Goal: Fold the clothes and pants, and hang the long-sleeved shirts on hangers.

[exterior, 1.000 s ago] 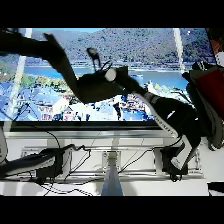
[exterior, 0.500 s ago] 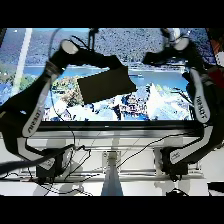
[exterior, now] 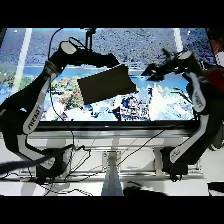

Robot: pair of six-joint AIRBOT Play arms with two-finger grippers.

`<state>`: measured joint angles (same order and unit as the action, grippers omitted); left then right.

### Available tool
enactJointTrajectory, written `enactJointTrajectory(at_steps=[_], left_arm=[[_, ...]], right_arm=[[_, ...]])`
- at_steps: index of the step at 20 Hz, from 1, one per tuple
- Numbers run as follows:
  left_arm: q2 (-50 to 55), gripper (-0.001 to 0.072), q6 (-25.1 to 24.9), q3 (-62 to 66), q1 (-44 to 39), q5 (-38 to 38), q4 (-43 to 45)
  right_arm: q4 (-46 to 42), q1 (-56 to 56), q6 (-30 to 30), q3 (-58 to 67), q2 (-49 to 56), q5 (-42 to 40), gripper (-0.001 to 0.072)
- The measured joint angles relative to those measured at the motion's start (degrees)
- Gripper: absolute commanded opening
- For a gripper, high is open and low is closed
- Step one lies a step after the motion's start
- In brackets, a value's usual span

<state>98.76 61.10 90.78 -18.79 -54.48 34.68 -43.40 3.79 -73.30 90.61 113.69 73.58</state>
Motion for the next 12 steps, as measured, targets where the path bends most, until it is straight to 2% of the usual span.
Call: enactJointTrajectory(at_steps=[1,2,3,4,5,8,12], left_arm=[[-0.15,0.0702,0.0,0.0,0.72,-0.72,0.02],[-0.31,0.0702,-0.02,0.0,1.22,-1.46,0.0],[-0.39,0.0703,-0.02,0.0,1.7,-2.16,-0.04],[-0.46,0.0703,-0.02,0.0,2.08,-2.8,0.04],[-0.63,0.0702,-0.02,0.0,2.4,-3.3,0.0],[-1.49,0.0699,-0.66,0.0,2.97,-5.6,0.92],[-6.84,0.0697,-1.77,0.17,4.0,-7.32,11.91]], right_arm=[[2.08,-2.51,0.31,0.02,1.07,-0.31,0.0552],[3.15,-4.87,0.7,0.11,1.86,-1.22,0.0543],[4.15,-7.19,1.2,0.26,2.43,-2.1,0.0385],[3.96,-9.57,1.79,0.66,2.84,-3.89,0.0123],[3.39,-11.54,2.19,1.11,3.28,-5.62,0.0014],[2.71,-15.63,3.04,4.28,3.43,-9.14,0.0013],[-6.62,-15.17,0.59,9.66,-0.74,-9.07,0.0013]])
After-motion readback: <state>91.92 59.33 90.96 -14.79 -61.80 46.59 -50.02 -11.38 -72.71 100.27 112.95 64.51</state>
